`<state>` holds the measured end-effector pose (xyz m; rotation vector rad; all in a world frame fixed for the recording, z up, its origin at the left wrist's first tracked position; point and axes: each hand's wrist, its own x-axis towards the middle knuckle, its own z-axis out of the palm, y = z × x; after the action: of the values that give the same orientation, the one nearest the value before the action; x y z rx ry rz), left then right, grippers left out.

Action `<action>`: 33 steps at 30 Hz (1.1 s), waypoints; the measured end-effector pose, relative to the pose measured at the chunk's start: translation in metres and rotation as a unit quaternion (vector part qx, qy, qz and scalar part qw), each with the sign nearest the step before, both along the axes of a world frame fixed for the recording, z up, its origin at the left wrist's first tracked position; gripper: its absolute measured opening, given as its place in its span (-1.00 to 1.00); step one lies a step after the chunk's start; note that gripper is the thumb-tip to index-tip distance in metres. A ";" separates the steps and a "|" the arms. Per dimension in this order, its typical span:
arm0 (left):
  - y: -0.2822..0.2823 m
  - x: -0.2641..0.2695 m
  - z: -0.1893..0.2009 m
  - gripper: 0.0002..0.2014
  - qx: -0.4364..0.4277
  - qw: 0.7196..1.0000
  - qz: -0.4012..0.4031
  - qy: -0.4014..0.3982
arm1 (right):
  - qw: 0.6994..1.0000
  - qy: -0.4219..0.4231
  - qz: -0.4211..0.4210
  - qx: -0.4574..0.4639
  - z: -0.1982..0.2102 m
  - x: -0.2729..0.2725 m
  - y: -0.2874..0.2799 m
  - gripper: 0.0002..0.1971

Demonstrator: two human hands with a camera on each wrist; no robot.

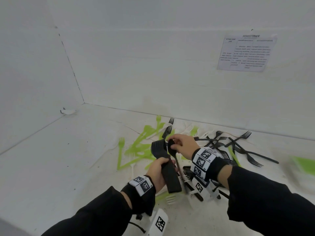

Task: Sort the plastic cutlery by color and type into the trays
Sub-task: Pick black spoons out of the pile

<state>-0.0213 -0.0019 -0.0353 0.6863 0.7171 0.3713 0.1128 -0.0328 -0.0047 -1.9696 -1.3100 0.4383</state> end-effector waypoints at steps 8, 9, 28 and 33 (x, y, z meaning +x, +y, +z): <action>0.005 -0.007 -0.014 -0.87 0.118 0.991 0.033 0.046 | 0.997 0.065 -0.040 -0.012 -0.012 -0.004 0.009 -0.86; 0.005 -0.008 -0.015 -0.88 0.125 0.990 0.032 0.050 | 0.996 0.082 -0.043 -0.005 -0.013 -0.005 0.011 -0.88; 0.015 -0.015 -0.017 -0.89 0.113 0.990 0.073 0.030 | 0.907 -0.205 0.018 -0.367 -0.027 -0.017 -0.014 -0.59; 0.023 -0.009 -0.015 -0.87 0.151 0.985 0.061 0.055 | 0.936 -0.132 -0.033 -0.323 -0.026 -0.015 -0.014 -0.69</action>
<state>-0.0303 0.0216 -0.0502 0.9576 0.8190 0.5653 0.0979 -0.0468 -0.0307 -2.6883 -1.3673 0.6490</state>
